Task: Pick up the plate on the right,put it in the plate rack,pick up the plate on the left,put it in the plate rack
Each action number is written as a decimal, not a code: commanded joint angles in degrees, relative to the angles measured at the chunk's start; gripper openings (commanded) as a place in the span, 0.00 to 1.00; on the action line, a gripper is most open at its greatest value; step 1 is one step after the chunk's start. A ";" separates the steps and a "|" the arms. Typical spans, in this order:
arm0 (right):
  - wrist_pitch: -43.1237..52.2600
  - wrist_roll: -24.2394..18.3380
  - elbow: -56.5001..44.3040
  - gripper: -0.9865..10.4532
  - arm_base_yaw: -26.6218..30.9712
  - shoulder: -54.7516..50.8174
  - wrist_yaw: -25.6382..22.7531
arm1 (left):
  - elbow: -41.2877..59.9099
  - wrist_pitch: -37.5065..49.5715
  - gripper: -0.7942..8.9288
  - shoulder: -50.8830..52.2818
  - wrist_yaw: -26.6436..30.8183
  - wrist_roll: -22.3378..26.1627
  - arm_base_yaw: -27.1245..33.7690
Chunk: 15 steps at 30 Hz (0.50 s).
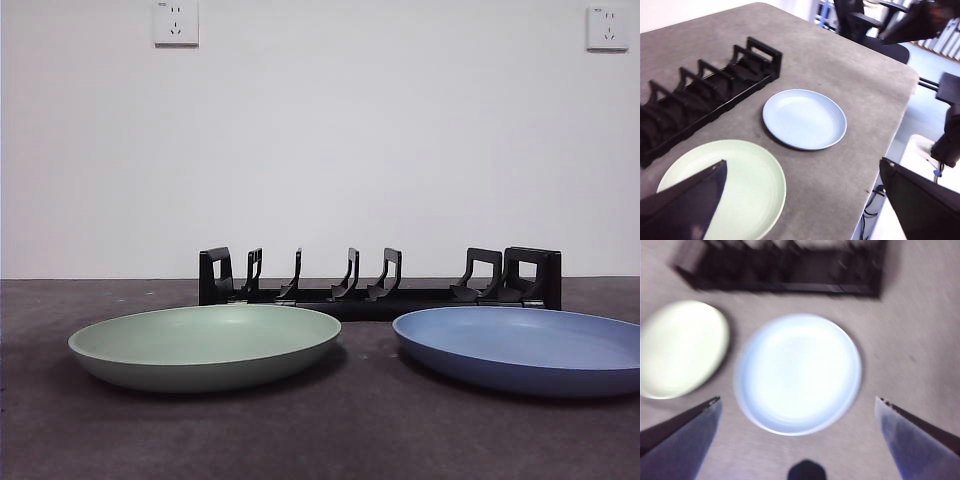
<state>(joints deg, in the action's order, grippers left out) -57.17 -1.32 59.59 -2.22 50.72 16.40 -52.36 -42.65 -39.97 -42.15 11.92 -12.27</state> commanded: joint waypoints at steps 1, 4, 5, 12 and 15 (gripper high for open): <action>1.33 0.24 0.15 0.63 -0.02 7.17 -0.83 | 0.04 2.62 0.73 -1.51 -0.02 1.84 -2.36; 4.02 0.24 0.15 0.63 -0.02 18.23 -1.11 | 0.04 4.96 0.73 -3.58 0.17 2.54 -5.51; 4.96 0.24 0.15 0.63 -0.02 21.77 -1.53 | 0.02 5.33 0.73 -4.20 0.20 3.21 -6.51; 8.31 -0.22 0.15 0.63 -0.02 34.88 -4.48 | 0.02 5.92 0.73 -5.81 2.29 5.01 -9.97; 10.47 -0.17 0.15 0.60 -0.02 38.42 -4.48 | 0.02 6.05 0.73 -6.12 4.37 6.23 -11.10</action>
<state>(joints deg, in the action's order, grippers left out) -46.98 -1.32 59.70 -2.22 88.42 11.97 -52.38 -37.17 -46.02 -38.09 16.45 -23.07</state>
